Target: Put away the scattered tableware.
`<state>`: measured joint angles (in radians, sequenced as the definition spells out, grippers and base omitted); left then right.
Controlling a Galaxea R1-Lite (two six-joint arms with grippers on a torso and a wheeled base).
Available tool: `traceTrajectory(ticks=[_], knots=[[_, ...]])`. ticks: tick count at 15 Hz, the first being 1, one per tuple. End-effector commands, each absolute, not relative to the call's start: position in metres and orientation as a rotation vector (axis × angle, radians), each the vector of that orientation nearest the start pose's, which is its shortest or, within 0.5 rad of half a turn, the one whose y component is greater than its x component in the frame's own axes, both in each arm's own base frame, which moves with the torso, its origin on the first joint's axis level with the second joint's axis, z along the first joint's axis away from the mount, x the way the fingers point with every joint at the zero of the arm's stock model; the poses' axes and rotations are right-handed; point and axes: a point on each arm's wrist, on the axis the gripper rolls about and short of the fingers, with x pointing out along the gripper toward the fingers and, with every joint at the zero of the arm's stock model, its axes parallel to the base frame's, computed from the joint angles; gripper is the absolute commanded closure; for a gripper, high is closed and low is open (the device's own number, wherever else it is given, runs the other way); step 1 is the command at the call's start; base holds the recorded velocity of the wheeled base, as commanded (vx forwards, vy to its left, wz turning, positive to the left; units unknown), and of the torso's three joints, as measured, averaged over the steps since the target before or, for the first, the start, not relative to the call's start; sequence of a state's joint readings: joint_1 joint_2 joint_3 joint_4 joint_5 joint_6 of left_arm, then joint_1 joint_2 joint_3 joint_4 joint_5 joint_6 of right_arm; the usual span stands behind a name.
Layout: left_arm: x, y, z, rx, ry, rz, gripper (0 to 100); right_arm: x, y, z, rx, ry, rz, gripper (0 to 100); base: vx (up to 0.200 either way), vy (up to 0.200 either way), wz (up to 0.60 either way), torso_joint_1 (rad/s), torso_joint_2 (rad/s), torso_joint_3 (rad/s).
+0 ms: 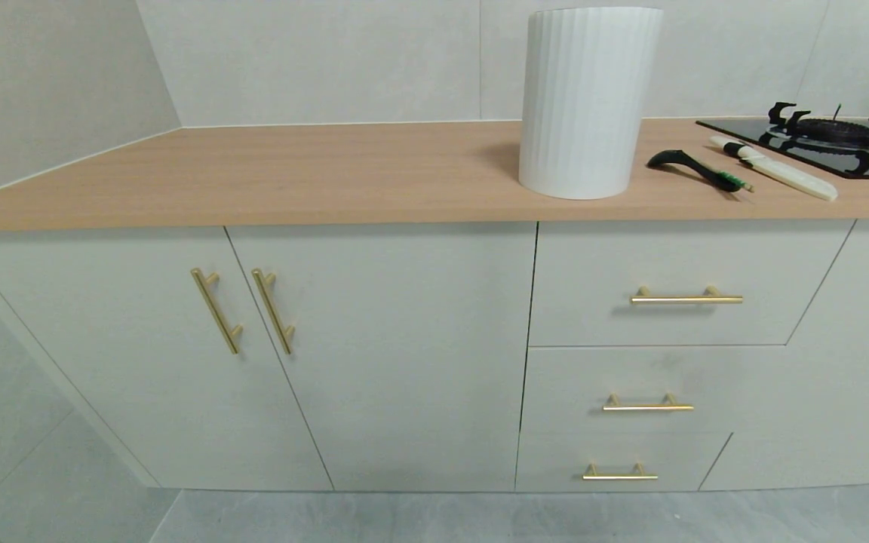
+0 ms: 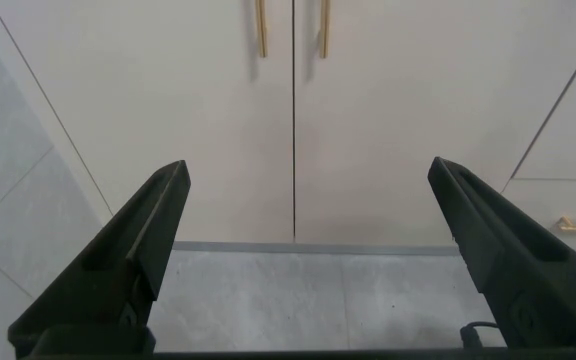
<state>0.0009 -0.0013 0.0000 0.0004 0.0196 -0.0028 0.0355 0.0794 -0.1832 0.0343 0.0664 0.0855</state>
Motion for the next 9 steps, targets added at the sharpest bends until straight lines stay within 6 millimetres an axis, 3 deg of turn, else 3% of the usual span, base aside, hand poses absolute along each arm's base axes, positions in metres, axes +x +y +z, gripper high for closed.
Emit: traceTrajectory(ticks=[1,6,9], knots=[[-0.023,0.000,0.075,-0.003,0.002,0.021,0,-0.009,0.001,0.130,0.031,0.155,0.178,0,0.000,0.000,0.00,0.000,0.00,0.000],[-0.023,0.000,0.075,-0.003,0.000,0.021,0,0.053,0.009,0.143,-0.053,0.504,0.213,0,0.000,0.000,0.00,0.000,0.00,0.000],[-0.023,0.000,0.075,-0.003,0.000,0.021,0,0.101,0.016,0.143,-0.060,0.579,0.218,0,0.000,0.000,0.00,0.000,0.00,0.000]])
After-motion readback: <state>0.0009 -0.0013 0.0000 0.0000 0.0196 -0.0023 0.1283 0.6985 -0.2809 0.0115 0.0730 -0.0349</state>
